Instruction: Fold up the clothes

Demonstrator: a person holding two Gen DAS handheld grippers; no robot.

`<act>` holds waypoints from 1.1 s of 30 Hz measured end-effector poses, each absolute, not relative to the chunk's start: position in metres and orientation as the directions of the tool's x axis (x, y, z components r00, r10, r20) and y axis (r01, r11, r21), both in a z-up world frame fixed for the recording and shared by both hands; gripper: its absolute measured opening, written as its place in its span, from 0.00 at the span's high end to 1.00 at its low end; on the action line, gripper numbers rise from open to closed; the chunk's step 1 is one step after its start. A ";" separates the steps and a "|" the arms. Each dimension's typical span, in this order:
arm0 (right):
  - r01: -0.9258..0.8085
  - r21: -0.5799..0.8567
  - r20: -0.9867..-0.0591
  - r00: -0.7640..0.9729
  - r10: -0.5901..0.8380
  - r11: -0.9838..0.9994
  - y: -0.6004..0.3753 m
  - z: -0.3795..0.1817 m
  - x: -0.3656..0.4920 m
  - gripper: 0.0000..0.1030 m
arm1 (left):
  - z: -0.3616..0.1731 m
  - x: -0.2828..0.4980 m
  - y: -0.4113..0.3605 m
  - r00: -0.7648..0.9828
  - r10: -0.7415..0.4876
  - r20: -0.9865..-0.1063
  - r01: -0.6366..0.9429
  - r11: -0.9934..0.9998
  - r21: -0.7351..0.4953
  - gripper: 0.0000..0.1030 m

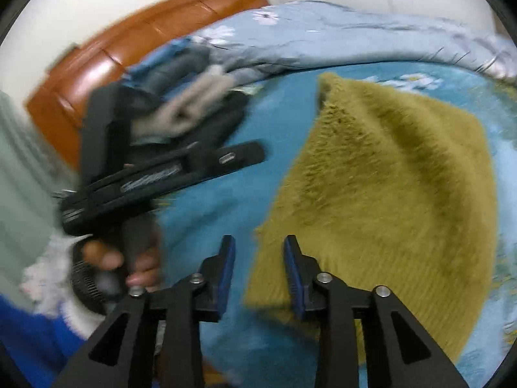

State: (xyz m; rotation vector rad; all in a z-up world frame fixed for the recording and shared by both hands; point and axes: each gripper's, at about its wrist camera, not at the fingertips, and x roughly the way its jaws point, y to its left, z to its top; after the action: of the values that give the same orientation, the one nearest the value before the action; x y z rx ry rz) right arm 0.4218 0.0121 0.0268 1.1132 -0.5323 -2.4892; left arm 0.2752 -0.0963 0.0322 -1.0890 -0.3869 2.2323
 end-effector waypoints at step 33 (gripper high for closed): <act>-0.273 0.728 -0.563 -0.761 -0.323 -0.629 0.148 -0.040 0.511 0.53 | 0.006 0.266 -0.085 -0.303 0.721 -0.623 -0.451 -0.684 -0.573 0.57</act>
State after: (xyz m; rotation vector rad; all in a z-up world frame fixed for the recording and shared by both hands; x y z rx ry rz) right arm 0.5107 0.1475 -0.0404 1.0755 -1.3398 -2.5943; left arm 0.2662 -0.0854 0.0062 -1.1821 -0.3765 2.0369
